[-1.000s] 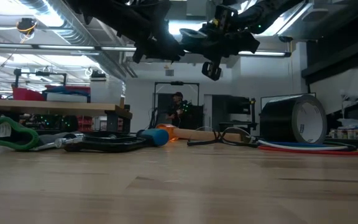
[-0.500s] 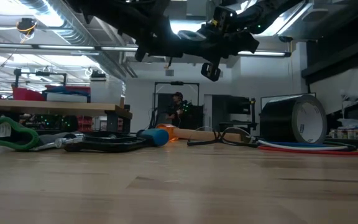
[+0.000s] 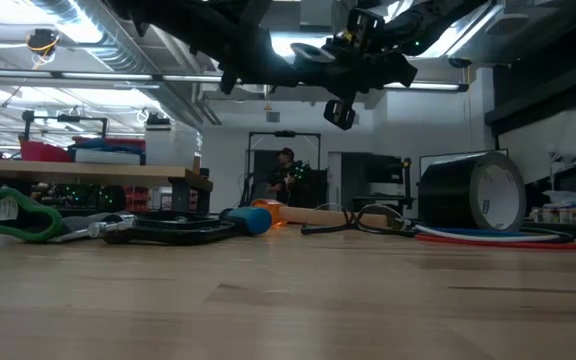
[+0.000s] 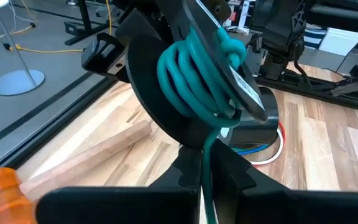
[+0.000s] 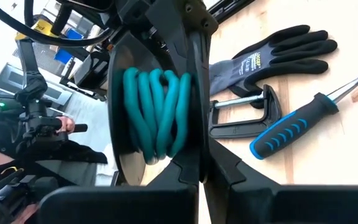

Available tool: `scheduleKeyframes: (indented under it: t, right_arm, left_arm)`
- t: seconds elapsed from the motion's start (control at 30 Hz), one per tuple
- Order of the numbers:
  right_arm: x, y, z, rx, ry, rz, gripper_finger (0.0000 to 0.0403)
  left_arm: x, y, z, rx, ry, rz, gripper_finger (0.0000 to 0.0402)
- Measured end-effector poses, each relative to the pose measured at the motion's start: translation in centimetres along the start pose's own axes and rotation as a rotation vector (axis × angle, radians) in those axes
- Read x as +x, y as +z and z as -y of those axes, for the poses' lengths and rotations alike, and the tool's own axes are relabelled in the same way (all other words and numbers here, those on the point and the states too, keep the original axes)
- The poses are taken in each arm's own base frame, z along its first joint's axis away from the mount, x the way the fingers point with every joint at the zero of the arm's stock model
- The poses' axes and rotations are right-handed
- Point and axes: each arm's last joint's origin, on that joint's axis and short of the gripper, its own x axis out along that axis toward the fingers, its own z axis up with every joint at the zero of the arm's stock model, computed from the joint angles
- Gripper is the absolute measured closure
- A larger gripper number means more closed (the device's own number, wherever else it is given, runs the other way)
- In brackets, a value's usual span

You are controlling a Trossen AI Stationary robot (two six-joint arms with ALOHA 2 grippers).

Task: Coil cords
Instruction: Coil the green wire onto the spool

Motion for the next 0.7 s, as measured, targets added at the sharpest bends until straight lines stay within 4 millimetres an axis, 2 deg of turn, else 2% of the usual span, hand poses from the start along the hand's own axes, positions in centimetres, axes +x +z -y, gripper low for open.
scheduleKeyframes:
  t: [0.3,0.7]
  right_arm:
    - [-0.02,-0.01,-0.01,0.001,0.008,-0.001,0.0395]
    - [0.01,0.02,0.05,-0.093,-0.028,0.002,0.0395]
  left_arm:
    - [-0.01,0.01,-0.01,-0.005,0.004,0.001,0.0397]
    - [-0.02,0.28,0.02,-0.014,0.007,0.031,0.0327]
